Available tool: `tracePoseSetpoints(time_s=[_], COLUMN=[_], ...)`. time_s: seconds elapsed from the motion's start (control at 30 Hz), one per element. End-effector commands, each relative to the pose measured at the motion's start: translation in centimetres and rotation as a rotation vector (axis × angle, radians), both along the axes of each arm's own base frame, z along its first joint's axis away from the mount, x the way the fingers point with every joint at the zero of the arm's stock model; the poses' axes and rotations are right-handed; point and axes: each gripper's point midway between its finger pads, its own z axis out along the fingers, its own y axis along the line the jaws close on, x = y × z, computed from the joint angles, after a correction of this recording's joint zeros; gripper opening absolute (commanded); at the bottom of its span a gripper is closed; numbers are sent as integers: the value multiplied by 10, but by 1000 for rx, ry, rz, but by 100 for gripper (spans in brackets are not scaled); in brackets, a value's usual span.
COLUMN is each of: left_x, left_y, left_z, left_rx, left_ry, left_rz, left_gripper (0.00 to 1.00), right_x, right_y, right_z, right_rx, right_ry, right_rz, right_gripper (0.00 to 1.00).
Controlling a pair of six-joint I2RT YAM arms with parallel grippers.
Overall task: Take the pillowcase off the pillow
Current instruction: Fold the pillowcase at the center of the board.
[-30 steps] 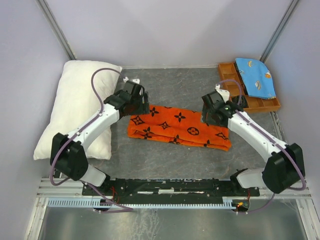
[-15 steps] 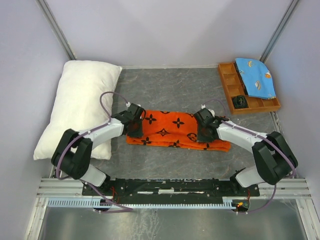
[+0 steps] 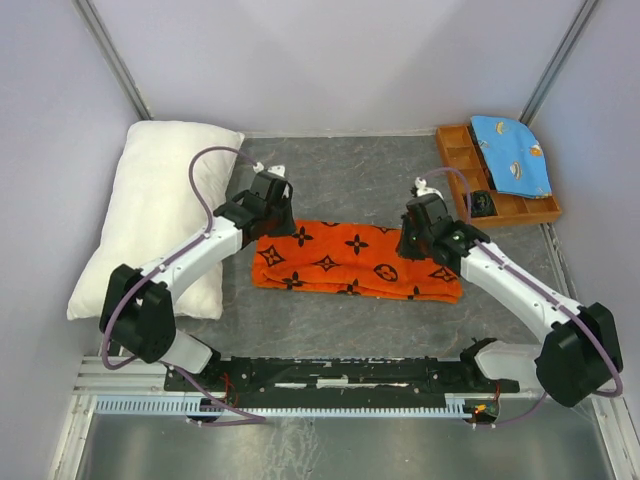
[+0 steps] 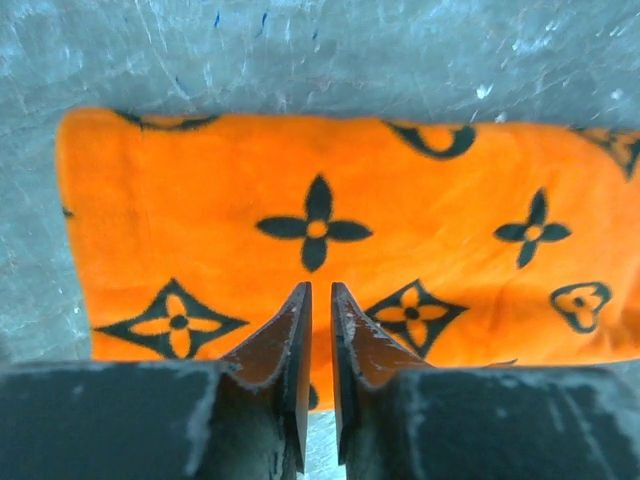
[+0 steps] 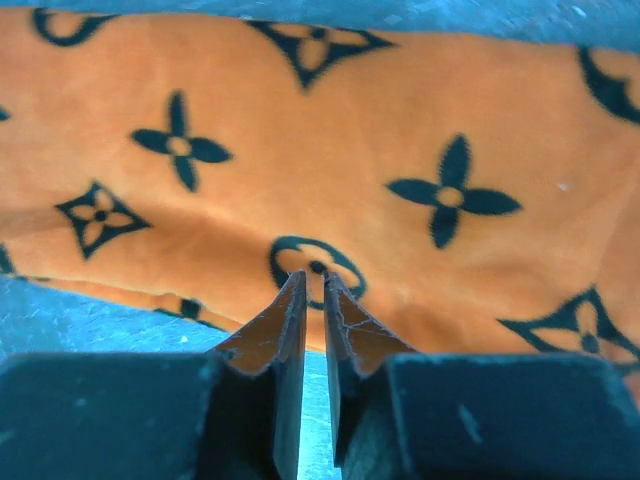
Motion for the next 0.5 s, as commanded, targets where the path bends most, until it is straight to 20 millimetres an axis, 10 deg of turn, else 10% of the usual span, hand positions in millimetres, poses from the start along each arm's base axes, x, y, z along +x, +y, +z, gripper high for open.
tracePoseSetpoints(time_s=[0.0, 0.23, 0.47], left_x=[-26, -79, -23], left_y=[15, 64, 74], left_z=[-41, -123, -47], left_rx=[14, -7, 82], left_ry=[81, 260, 49], left_rz=[26, 218, 236], left_gripper=[16, 3, 5], right_x=[-20, -41, 6], right_y=[-41, -92, -80], right_z=[-43, -98, -42], right_rx=[22, 108, 160], right_ry=[130, 260, 94], right_rz=[-174, -403, -328], right_gripper=[16, 8, 9])
